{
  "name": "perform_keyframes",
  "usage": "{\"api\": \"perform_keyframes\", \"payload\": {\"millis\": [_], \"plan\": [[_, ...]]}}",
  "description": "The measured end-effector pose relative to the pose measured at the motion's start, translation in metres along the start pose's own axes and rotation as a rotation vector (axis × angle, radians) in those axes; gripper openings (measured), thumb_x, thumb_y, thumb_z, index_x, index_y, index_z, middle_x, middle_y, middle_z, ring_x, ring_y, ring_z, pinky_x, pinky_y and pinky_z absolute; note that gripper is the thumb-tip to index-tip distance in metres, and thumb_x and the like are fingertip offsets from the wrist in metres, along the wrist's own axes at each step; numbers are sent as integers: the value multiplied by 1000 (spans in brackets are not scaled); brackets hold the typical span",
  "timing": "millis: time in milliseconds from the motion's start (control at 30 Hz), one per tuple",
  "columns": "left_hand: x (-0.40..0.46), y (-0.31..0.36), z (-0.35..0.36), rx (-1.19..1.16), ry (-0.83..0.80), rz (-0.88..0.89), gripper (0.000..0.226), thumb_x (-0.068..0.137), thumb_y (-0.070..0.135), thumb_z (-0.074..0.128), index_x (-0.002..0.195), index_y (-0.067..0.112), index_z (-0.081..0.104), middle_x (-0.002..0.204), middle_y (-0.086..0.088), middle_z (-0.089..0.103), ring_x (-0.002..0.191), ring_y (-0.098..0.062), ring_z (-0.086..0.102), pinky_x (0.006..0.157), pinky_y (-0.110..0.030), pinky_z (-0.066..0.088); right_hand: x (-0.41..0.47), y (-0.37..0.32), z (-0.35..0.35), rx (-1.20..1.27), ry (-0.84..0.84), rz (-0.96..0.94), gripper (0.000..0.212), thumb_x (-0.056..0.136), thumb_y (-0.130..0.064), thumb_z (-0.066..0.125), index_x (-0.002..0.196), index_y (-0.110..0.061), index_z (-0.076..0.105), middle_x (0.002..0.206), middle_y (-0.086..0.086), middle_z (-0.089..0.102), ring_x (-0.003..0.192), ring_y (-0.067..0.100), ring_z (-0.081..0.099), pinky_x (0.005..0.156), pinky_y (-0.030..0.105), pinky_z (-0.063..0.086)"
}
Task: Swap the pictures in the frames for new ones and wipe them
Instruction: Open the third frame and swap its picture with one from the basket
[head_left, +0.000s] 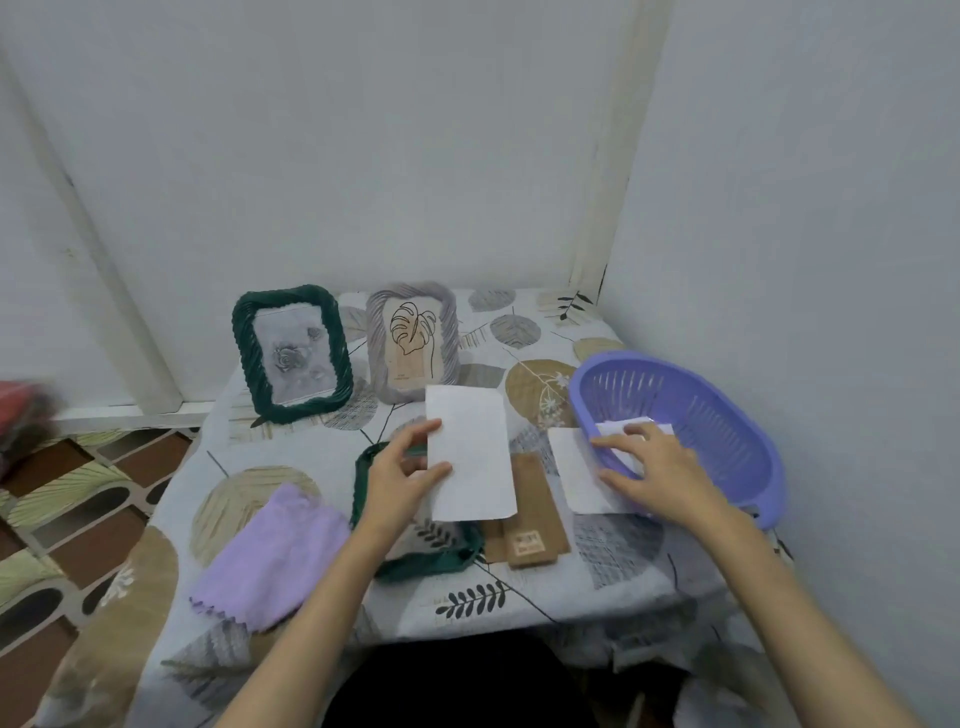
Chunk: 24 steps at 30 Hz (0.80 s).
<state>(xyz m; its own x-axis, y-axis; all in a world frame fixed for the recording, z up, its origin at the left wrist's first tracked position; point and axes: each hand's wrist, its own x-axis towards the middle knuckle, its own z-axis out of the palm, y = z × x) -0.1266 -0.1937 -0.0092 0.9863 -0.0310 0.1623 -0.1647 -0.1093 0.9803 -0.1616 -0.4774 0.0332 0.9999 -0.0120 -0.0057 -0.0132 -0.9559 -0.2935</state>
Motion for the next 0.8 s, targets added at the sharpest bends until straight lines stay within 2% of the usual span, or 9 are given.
{"api": "perform_keyframes", "payload": {"millis": [100, 200, 300, 367, 467, 567, 667, 733, 800], "plan": [[8, 4, 31, -37, -75, -42, 45, 79, -8, 64, 118, 14, 56, 107, 5, 55, 72, -11, 60, 65, -23, 56, -10, 19, -13, 334, -172, -19, 41, 89, -30, 60, 125, -45, 49, 117, -2, 57, 87, 13, 59, 80, 30, 53], [14, 1, 54, -40, -131, -89, 46, 79, -7, 64, 120, 13, 54, 109, 1, 55, 70, -4, 64, 62, -21, 56, -15, 24, -13, 407, -159, -77, 45, 88, -21, 62, 125, -43, 48, 109, -11, 57, 81, -3, 57, 75, 18, 50], [22, -5, 72, -35, -172, -132, 47, 79, -5, 65, 121, 13, 54, 112, 3, 54, 82, -18, 66, 67, -27, 59, -15, 29, -13, 525, -106, -78, 41, 87, -14, 62, 121, -35, 55, 105, -15, 58, 65, -14, 54, 66, 12, 47], [30, -7, 85, -15, -200, -134, 46, 78, -5, 67, 120, 11, 55, 111, 2, 55, 80, -16, 65, 67, -23, 58, -12, 36, -17, 594, -43, -73, 40, 87, -14, 62, 116, -41, 58, 111, -7, 64, 59, -3, 53, 61, 17, 47], [46, -14, 106, 52, -231, -164, 49, 76, -3, 70, 121, 7, 55, 103, -8, 61, 76, -16, 63, 65, -20, 56, -10, 48, -26, 709, 52, -60, 40, 87, -12, 62, 113, -42, 61, 114, -5, 67, 76, 37, 62, 69, 39, 54], [59, -22, 129, 140, -273, -190, 58, 70, 3, 77, 123, 7, 56, 98, -10, 63, 84, -20, 60, 78, -33, 54, -11, 54, -34, 794, 79, -57, 38, 87, -7, 61, 114, -35, 63, 109, -11, 68, 91, 34, 67, 72, 49, 55], [65, -27, 150, 272, -327, -129, 64, 66, 13, 82, 124, 11, 57, 118, -10, 62, 102, -24, 60, 94, -41, 48, -10, 54, -35, 802, 86, -72, 39, 87, -5, 61, 111, -36, 62, 119, -11, 64, 91, 16, 67, 74, 39, 54], [66, -29, 157, 519, -346, -13, 66, 68, 26, 81, 128, 16, 54, 127, -5, 58, 117, -22, 52, 102, -37, 38, -10, 54, -33, 800, 57, -61, 39, 88, -7, 61, 114, -36, 61, 113, -11, 65, 73, 16, 67, 66, 30, 54], [64, -31, 159, 786, -377, 96, 68, 71, 41, 75, 131, 21, 50, 131, -1, 52, 125, -22, 40, 107, -36, 28, -10, 52, -29, 787, 32, -56, 40, 88, -6, 60, 116, -34, 60, 108, -7, 65, 49, 3, 54, 52, 17, 46]]}}
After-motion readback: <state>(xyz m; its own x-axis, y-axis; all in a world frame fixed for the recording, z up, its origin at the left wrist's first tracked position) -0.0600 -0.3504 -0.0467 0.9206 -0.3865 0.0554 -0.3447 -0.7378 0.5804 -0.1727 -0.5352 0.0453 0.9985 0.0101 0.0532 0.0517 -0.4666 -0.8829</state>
